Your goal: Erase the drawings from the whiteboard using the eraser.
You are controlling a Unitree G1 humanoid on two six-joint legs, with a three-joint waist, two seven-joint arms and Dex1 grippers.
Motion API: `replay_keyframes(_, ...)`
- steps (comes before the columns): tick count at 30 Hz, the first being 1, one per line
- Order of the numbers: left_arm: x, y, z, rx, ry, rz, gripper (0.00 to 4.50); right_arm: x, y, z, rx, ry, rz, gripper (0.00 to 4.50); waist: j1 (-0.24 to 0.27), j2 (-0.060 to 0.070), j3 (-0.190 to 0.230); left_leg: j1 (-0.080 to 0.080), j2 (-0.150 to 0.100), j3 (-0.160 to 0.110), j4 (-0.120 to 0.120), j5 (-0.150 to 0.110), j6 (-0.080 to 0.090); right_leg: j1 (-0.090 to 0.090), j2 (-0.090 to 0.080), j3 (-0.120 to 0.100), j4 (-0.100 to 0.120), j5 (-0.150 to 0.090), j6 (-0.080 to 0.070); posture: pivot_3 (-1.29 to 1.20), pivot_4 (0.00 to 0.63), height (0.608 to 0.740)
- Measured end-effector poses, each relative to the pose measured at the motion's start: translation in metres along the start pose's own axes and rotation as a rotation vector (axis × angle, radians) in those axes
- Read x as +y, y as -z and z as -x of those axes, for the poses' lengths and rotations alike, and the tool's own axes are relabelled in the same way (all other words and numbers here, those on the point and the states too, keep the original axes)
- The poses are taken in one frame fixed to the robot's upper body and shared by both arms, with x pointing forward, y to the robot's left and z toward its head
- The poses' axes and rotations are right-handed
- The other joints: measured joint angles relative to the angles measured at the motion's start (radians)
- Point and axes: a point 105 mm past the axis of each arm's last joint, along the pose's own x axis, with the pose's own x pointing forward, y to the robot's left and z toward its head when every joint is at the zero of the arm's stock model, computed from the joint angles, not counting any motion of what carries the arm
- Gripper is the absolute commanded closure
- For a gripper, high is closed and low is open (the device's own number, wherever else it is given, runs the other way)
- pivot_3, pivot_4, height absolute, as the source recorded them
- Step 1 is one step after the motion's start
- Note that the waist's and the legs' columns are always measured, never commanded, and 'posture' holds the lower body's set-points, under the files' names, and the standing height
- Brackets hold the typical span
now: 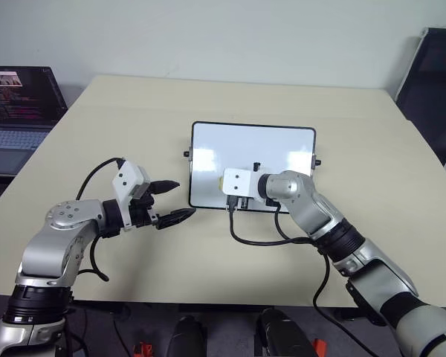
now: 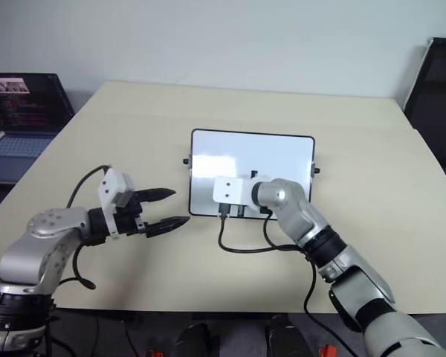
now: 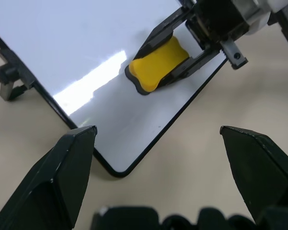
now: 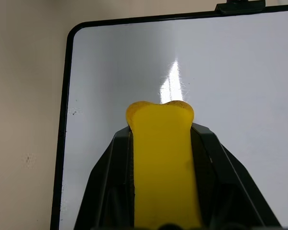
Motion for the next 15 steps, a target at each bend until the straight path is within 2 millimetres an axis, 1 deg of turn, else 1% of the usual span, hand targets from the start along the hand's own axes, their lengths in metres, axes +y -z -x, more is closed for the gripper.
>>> replay_keyframes(2, 0.001, -0.003, -0.001, -0.005, -0.004, -0.006, 0.0, -0.013, 0.0, -0.002, 0.003, 0.056, 0.007, 3.28, 0.0, 0.0, 0.0, 0.0, 0.0, 0.0, 0.0, 0.0, 0.0, -0.001, 0.0, 0.0, 0.0, 0.001, 0.0, 0.0, 0.15, 0.74)
replay_keyframes(4, 0.001, -0.003, -0.001, -0.006, -0.005, -0.007, 0.0, -0.02, 0.005, 0.001, 0.015, 0.074, 0.009, 3.28, 0.003, 0.0, 0.0, 0.0, -0.001, 0.0, 0.001, 0.0, 0.0, -0.002, -0.001, -0.001, -0.001, 0.001, 0.0, 0.0, 0.15, 0.74)
replay_keyframes(7, 0.001, -0.003, -0.001, -0.003, -0.005, -0.003, 0.0, -0.017, 0.009, 0.008, 0.016, 0.044, 0.023, 3.28, 0.008, 0.0, 0.0, 0.0, -0.001, 0.0, 0.001, 0.0, 0.0, -0.001, -0.002, -0.001, -0.002, 0.001, 0.001, 0.0, 0.15, 0.74)
replay_keyframes(10, 0.002, -0.005, -0.002, -0.007, -0.006, -0.007, 0.0, -0.012, 0.007, 0.012, -0.015, 0.06, -0.009, 3.28, 0.01, 0.0, 0.0, 0.0, -0.001, 0.0, 0.0, 0.0, 0.0, 0.0, -0.001, -0.001, -0.001, 0.0, 0.001, 0.0, 0.15, 0.74)
replay_keyframes(13, 0.002, -0.012, -0.006, -0.029, -0.001, -0.022, 0.0, -0.01, 0.006, 0.018, -0.053, 0.101, -0.127, 3.28, 0.014, 0.0, 0.0, -0.003, 0.0, 0.0, -0.001, 0.0, 0.0, -0.001, -0.001, -0.001, -0.001, -0.001, 0.001, 0.0, 0.15, 0.74)
replay_keyframes(15, 0.002, -0.019, -0.008, -0.047, -0.001, -0.036, 0.0, -0.016, 0.005, 0.03, -0.095, 0.161, -0.249, 3.28, 0.018, 0.001, 0.001, -0.004, 0.0, 0.0, -0.002, 0.0, 0.0, -0.002, -0.001, -0.001, -0.001, 0.0, 0.003, 0.0, 0.15, 0.74)
